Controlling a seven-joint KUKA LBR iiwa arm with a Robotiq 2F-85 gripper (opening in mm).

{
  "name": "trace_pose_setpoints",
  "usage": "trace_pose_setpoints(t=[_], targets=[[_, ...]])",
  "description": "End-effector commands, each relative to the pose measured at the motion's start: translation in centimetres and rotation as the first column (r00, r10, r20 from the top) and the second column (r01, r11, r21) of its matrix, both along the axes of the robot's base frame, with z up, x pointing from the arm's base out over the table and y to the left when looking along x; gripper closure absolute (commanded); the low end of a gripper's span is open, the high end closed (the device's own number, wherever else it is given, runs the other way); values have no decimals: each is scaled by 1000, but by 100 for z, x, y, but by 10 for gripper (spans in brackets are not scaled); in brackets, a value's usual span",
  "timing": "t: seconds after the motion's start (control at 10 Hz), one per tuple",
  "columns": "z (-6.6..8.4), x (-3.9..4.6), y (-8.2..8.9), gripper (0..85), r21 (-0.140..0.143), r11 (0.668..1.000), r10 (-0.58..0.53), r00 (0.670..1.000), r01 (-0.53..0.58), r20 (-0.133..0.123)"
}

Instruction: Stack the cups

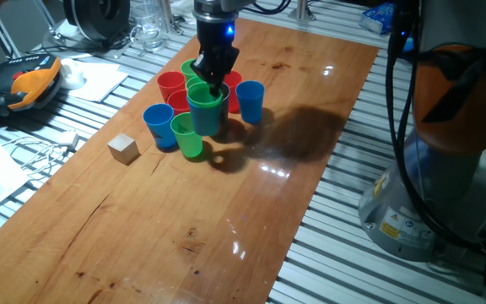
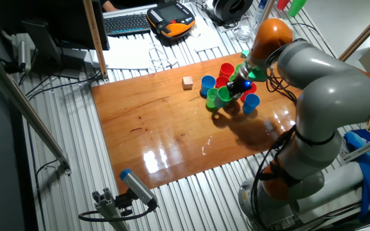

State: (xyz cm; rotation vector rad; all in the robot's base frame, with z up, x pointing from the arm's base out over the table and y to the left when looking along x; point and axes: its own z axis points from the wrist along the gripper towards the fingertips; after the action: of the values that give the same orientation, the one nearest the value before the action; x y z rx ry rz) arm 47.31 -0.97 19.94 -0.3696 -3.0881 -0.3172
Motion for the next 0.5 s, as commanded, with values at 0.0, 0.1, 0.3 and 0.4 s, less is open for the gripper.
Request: trace_pose_setpoints(t=[0.0,0.1,0.3,0.4], targets=[[10,67,-19,850,3,1000,0,1000,0,0],[22,121,-33,850,11,1000,-9,1000,9,0],[-10,196,-24,850,9,1000,-28,999,28,18],[-27,231,-19,850,8,999,-34,999,34,23]])
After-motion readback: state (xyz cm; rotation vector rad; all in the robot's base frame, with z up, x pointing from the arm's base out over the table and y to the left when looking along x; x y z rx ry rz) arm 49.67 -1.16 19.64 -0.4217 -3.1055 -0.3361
